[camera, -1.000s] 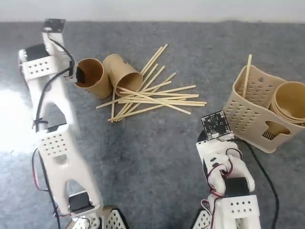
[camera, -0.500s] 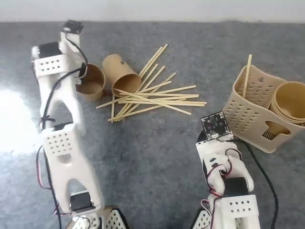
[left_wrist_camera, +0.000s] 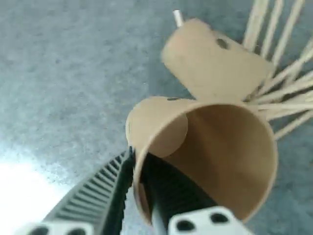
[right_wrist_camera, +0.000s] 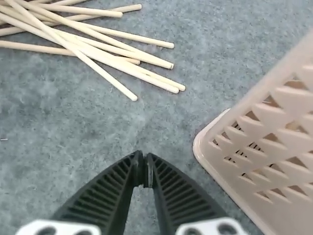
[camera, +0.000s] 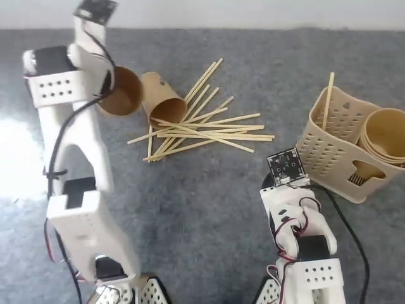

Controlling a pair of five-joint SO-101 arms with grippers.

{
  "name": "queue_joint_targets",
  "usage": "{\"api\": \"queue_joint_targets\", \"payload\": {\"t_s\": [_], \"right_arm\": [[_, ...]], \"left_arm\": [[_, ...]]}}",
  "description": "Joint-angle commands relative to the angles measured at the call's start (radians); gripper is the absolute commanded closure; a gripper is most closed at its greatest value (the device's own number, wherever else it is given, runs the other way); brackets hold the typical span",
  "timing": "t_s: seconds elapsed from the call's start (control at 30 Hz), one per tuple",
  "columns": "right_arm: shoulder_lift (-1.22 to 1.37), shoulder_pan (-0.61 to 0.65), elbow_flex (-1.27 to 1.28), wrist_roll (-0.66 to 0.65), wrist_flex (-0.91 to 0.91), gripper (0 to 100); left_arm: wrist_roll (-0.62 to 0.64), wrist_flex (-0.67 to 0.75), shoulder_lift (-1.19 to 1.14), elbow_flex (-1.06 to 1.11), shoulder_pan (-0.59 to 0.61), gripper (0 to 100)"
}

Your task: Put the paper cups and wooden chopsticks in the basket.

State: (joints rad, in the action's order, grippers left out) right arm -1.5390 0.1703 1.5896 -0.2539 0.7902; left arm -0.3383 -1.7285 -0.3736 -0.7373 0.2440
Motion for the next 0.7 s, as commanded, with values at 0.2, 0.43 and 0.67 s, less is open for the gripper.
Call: {"api": "queue_joint_targets", "payload": {"t_s": [0.2,0.43,0.67], "right_arm": [[-0.008,0.005,-0.003,-0.015,-0.021,99.1],[-0.008,0.005,0.018,-0.017,-0.045,99.1],[-0.008,0.005,0.021,-0.017,-0.047,99.1]], "left_arm": [[-0.011,-0.029,0.351,0.163,-0.242,99],[0.032,-0.029,0.482,0.176,-0.497,99],[0.140,-0.025,0.493,0.176,-0.707,99]]}}
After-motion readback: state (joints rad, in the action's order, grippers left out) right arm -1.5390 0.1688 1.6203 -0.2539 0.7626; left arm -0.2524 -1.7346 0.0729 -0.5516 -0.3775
